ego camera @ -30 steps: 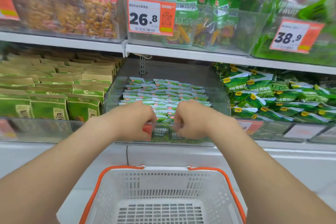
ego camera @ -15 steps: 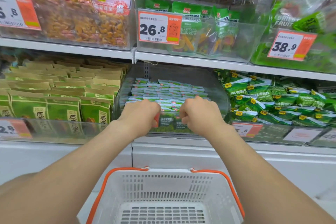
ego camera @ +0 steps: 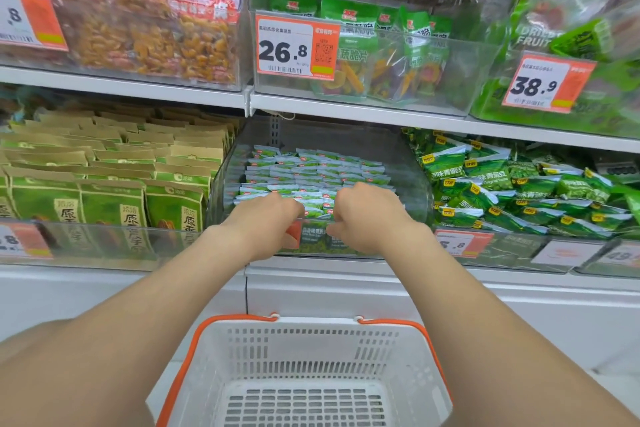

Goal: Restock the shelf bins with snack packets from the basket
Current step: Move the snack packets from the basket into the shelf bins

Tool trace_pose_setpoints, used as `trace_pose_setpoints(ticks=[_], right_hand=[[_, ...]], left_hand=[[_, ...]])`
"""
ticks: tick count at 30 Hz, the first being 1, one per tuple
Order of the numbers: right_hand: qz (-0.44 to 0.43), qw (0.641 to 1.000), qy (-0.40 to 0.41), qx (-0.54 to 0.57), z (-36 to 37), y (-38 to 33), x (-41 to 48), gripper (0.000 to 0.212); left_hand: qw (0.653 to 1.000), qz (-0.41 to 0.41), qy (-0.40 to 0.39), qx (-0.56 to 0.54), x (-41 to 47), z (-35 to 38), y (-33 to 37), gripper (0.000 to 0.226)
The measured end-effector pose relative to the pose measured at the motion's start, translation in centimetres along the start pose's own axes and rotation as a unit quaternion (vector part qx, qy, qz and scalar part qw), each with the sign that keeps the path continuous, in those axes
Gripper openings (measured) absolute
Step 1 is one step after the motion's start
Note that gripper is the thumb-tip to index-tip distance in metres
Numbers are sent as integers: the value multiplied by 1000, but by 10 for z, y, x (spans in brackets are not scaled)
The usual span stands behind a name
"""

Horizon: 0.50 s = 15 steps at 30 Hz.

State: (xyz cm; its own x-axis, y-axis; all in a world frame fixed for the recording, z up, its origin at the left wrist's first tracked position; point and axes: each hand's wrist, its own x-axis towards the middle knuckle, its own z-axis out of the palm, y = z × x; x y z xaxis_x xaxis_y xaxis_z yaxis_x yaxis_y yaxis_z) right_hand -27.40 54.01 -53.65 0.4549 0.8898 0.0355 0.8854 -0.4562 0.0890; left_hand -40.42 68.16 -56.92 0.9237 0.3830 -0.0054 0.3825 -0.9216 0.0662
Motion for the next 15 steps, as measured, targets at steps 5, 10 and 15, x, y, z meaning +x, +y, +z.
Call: trace_pose_setpoints(ticks=[5, 10, 15], right_hand=[[26, 994, 39, 100, -19, -22, -1, 16], [-43, 972, 161, 168, -34, -85, -18, 28], [-132, 961, 167, 176, -29, -139, -21, 31]], left_hand=[[994, 25, 85, -63, -22, -28, -3, 51], [958, -22, 276, -80, -64, -58, -34, 20], [951, -136, 268, -68, -102, -59, -95, 22]])
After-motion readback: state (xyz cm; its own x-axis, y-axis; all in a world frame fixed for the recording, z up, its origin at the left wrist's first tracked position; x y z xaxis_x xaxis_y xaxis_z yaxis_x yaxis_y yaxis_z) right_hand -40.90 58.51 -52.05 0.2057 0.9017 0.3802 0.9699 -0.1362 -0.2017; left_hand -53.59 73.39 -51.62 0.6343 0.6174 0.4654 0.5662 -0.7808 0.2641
